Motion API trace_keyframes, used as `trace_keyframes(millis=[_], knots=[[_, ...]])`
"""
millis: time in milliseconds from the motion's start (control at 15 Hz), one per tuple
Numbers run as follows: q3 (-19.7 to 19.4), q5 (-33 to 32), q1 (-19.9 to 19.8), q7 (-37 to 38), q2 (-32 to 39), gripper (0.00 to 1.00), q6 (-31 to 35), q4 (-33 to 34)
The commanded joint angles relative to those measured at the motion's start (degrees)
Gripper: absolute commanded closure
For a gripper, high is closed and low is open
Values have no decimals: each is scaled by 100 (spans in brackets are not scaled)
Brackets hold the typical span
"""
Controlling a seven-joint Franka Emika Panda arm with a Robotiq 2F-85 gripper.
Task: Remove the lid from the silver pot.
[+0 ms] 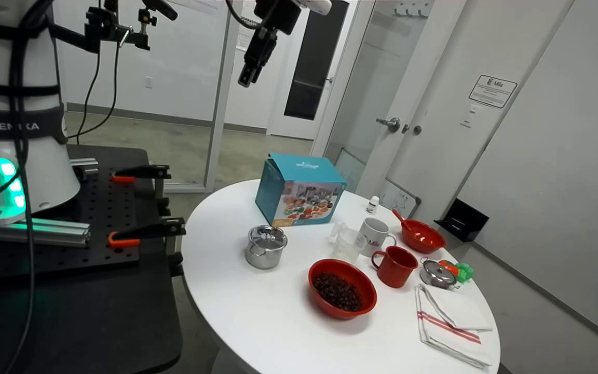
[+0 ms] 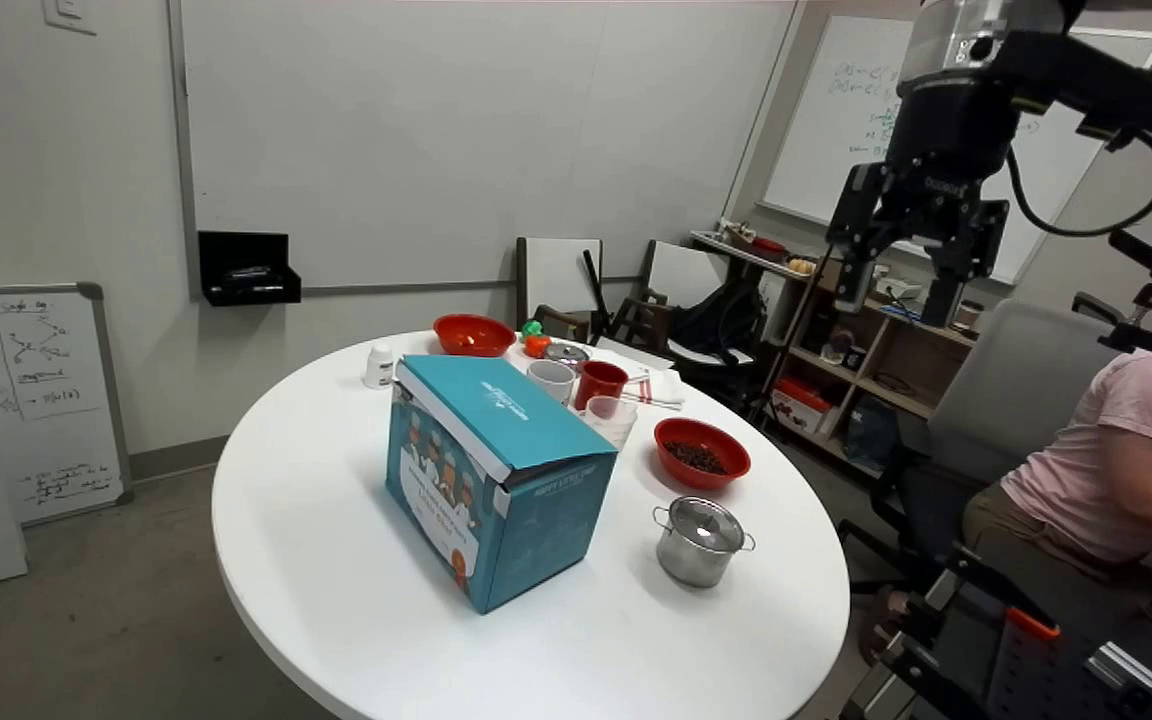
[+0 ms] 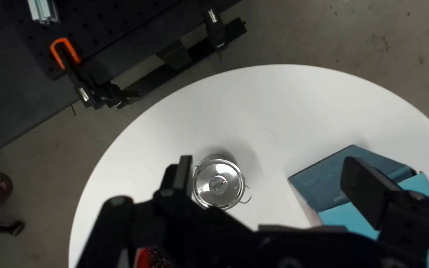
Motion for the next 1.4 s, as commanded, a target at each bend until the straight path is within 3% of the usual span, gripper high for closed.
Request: trace_keyframes(millis=[0,200,333,400,800,1333], knots=[[314,-223,-336,961,24,0,1018,-603],[506,-832,-657,1844,220,0,1707,-851],[549,-1182,-859,2490,215,0,1812,-875],[354,-923,-590,1958,223,0,1618,-830],[501,-1324,-776,2508,619,0,1565,-526],[161,-1273,-764,2756,1697,0,2377,-69]])
